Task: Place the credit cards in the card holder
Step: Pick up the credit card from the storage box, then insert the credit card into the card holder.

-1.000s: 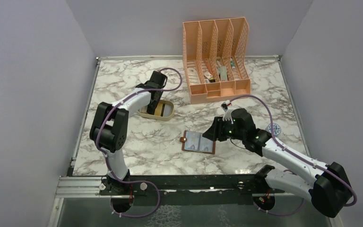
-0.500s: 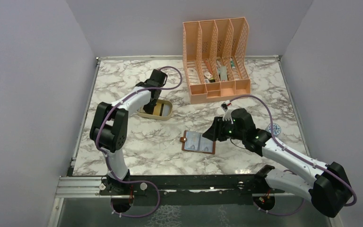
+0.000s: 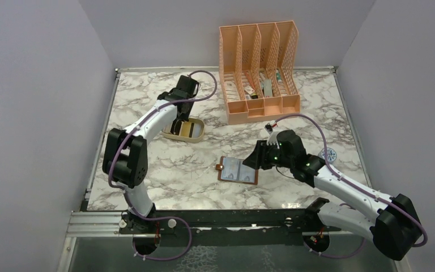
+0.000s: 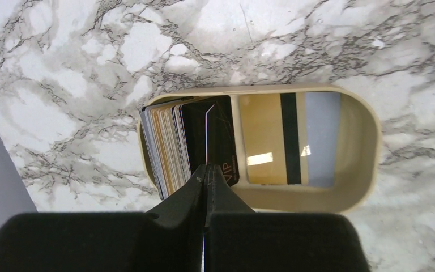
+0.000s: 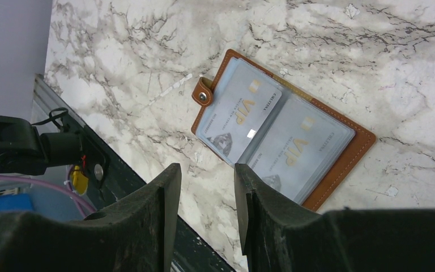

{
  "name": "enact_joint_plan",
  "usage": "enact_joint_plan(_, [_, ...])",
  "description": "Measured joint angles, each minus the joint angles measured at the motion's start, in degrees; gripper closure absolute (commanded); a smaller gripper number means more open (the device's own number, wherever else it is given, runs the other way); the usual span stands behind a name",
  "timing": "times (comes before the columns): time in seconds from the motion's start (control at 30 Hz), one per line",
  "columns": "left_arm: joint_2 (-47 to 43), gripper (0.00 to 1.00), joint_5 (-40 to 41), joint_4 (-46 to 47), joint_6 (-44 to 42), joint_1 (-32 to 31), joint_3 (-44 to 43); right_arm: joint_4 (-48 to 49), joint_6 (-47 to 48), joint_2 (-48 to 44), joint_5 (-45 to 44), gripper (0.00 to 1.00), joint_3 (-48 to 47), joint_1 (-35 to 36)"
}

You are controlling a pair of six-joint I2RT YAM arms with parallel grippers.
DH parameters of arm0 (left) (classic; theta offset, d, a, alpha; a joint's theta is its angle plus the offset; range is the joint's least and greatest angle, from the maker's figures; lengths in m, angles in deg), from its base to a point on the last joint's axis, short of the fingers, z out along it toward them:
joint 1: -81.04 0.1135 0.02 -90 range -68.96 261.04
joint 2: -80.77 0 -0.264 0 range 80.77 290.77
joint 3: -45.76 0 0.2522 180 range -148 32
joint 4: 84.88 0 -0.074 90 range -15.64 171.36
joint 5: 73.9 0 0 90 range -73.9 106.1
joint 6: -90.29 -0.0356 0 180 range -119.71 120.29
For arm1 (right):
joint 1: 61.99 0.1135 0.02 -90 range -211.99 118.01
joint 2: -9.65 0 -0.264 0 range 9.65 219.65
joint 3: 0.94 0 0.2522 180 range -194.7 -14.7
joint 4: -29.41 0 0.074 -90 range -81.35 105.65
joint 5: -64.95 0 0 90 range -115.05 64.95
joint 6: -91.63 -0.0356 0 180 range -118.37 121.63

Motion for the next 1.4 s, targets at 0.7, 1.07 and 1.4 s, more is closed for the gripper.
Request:
enact_joint_plan(0.7, [-17.2, 1.0, -41.3, 14.1, 22.8, 0.3, 18.3, -10.7, -3.4, 4.0, -7.7, 0.65, -0.6, 0.0])
enact_joint_plan(1.07, [-24.2, 1.0, -48.4, 32.5, 40.0, -6.8, 33.5, -10.8, -3.7, 8.0, -10.5, 0.67, -1.8, 0.0])
enact_joint_plan(1.4, [-21.1, 1.0, -47.3, 43.7, 48.1, -16.4, 40.1, -10.6, -3.7, 10.5, -11.2, 0.69, -2.0, 0.0])
